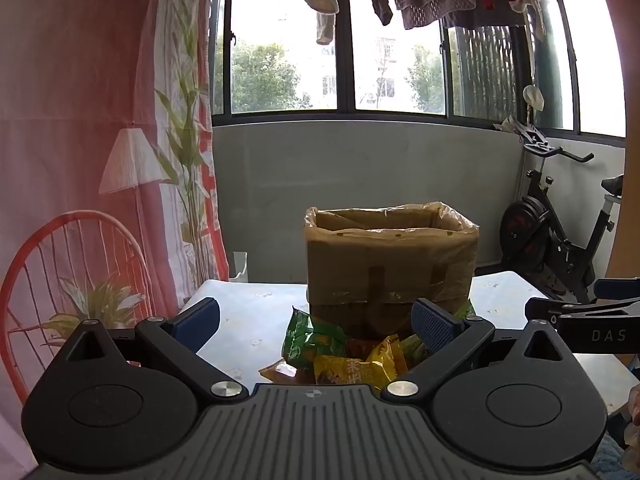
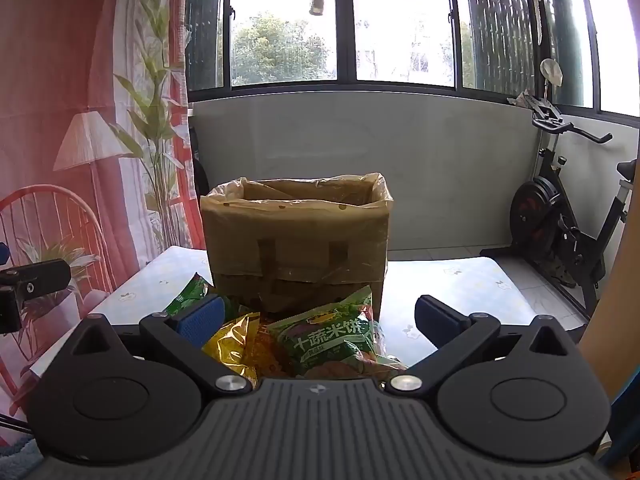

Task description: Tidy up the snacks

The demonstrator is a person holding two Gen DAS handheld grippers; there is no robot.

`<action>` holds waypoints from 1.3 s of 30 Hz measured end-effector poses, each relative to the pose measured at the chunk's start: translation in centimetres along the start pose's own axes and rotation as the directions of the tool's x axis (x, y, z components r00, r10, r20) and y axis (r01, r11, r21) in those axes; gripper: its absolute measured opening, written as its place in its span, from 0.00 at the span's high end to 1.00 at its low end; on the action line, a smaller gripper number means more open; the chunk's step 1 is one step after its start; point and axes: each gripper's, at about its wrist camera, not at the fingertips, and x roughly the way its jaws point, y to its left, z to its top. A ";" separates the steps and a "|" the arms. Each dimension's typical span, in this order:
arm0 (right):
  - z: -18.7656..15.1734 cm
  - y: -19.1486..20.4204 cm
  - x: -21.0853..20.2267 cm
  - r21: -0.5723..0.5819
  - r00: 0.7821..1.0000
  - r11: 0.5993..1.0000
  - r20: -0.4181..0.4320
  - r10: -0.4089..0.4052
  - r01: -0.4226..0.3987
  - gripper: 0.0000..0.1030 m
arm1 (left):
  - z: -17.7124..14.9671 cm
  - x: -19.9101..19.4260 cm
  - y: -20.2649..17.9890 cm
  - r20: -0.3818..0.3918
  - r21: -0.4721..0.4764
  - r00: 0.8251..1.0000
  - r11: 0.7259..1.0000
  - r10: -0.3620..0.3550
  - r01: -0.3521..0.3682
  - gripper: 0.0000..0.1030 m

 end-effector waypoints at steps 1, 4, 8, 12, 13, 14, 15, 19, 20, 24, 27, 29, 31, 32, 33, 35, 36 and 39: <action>0.0 0.0 0.0 0.000 1.000 1.000 -0.001 0.000 0.000 0.00 | 0.0 0.0 -0.1 -0.002 -0.001 1.000 1.000 -0.003 0.003 0.00; 0.0 0.0 0.0 0.000 1.000 1.000 -0.001 0.000 0.000 0.00 | 0.0 -0.2 0.7 -0.001 -0.033 1.000 0.999 0.005 -0.005 0.01; 0.0 0.0 -0.2 0.000 1.000 1.000 0.002 -0.001 0.001 0.00 | 0.1 -0.4 -0.1 0.006 -0.010 1.000 1.000 0.017 -0.017 0.01; -0.1 0.1 0.1 -0.001 1.000 1.000 -0.007 -0.002 0.002 0.00 | -0.1 0.0 0.2 0.003 -0.018 1.000 1.000 0.002 -0.002 0.01; -0.1 0.0 0.0 -0.001 1.000 1.000 -0.007 -0.002 0.002 0.00 | -0.2 -0.1 0.2 0.005 -0.018 1.000 1.000 0.002 -0.002 0.01; -0.1 0.0 0.0 0.000 1.000 1.000 -0.007 -0.002 0.002 0.00 | -0.2 -0.1 0.3 0.007 -0.017 1.000 1.000 0.001 -0.001 0.01; -0.2 0.0 0.0 0.000 1.000 1.000 -0.007 -0.002 0.002 0.00 | -0.2 -0.1 0.4 0.009 -0.017 1.000 1.000 0.000 0.000 0.00; -0.2 -0.1 -0.2 0.001 1.000 1.000 -0.007 0.000 0.000 0.00 | -0.2 -0.2 0.4 0.013 -0.016 1.000 1.000 0.001 0.000 0.00; -0.2 -0.1 -0.2 0.002 1.000 1.000 -0.008 0.000 0.000 0.00 | -0.2 -0.3 0.4 0.013 -0.016 1.000 1.000 0.000 0.000 0.00; -0.2 -0.1 -0.2 0.002 1.000 1.000 -0.008 0.000 0.000 0.00 | -0.2 -0.3 0.4 0.013 -0.016 1.000 1.000 0.000 0.001 0.01; -0.2 -0.1 -0.2 0.003 1.000 1.000 -0.007 0.000 0.000 0.00 | -0.2 -0.3 0.4 0.013 -0.016 1.000 1.000 0.000 0.000 0.01; -0.2 -0.1 -0.2 0.004 1.000 1.000 -0.008 0.000 0.000 0.00 | -0.2 -0.3 0.5 0.013 -0.016 1.000 1.000 0.000 0.001 0.00; -0.3 -0.1 -0.2 0.004 1.000 1.000 -0.008 0.000 0.000 0.00 | -0.2 -0.3 0.4 0.013 -0.016 1.000 1.000 0.000 0.000 0.01; -0.3 -0.1 -0.2 0.004 1.000 1.000 -0.008 0.000 0.000 0.00 | -0.2 -0.3 0.4 0.013 -0.016 1.000 1.000 0.000 0.000 0.01; -0.3 -0.1 -0.2 0.004 1.000 1.000 -0.008 0.000 0.000 0.00 | -0.2 -0.3 0.4 0.013 -0.016 1.000 1.000 0.000 0.000 0.01; -0.3 -0.1 -0.2 0.005 1.000 1.000 -0.009 0.000 0.000 0.00 | -0.2 -0.3 0.4 0.013 -0.016 1.000 1.000 0.000 0.000 0.01; -0.3 -0.1 -0.2 0.005 1.000 1.000 -0.008 0.000 0.000 0.00 | -0.2 -0.3 0.4 0.013 -0.016 1.000 1.000 0.000 0.001 0.01; -0.3 -0.2 -0.2 0.005 1.000 1.000 -0.009 0.001 -0.001 0.00 | -0.2 -0.3 0.4 0.014 -0.016 1.000 1.000 0.000 0.000 0.01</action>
